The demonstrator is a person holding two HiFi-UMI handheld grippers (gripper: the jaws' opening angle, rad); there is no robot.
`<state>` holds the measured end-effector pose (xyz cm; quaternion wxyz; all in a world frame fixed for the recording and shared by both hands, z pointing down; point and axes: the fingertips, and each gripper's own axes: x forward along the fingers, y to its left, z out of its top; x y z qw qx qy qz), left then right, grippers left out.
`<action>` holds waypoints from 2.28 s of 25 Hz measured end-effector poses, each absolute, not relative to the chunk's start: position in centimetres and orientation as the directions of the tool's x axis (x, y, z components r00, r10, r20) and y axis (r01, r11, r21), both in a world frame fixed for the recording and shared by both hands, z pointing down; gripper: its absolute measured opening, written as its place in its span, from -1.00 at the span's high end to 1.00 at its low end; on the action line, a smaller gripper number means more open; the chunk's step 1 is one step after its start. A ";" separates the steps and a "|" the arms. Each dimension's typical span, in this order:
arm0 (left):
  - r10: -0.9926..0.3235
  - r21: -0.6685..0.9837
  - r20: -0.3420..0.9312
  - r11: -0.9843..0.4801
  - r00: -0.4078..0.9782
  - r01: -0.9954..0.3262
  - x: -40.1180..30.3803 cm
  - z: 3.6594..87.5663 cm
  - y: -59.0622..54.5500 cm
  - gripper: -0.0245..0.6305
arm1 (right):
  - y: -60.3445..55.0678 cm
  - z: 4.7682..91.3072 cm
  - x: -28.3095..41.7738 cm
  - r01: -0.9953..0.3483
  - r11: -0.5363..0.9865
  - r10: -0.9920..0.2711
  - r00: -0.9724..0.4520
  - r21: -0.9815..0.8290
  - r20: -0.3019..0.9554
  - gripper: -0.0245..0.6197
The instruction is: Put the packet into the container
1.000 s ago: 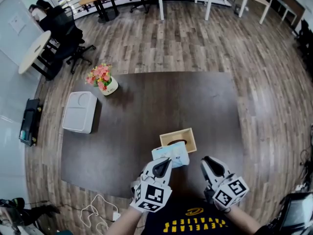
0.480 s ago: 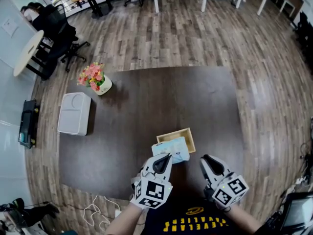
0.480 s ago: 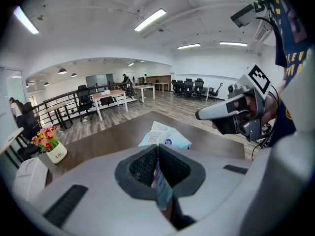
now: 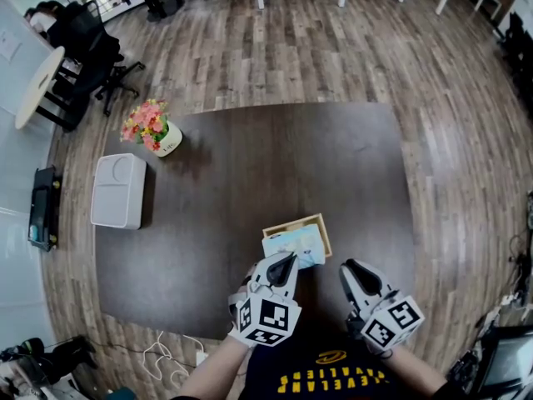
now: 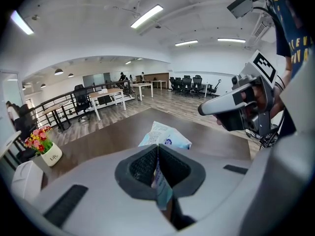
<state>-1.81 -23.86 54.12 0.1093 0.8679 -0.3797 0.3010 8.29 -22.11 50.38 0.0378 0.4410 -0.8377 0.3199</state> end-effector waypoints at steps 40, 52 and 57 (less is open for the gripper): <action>-0.550 -0.038 0.693 -0.674 0.466 -0.738 -0.8 62.0 -25.5 0.91 | -22.0 51.5 7.9 -0.766 0.406 -0.693 -0.613 -0.499 0.378 0.70; -0.551 -0.077 0.709 -0.681 0.440 -0.729 -0.5 63.7 -25.6 0.91 | -21.8 51.6 8.1 -0.766 0.405 -0.686 -0.615 -0.498 0.388 0.70; -0.557 -0.083 0.714 -0.668 0.423 -0.739 -0.8 64.3 -25.7 0.91 | -21.9 51.5 8.1 -0.764 0.404 -0.685 -0.617 -0.502 0.387 0.70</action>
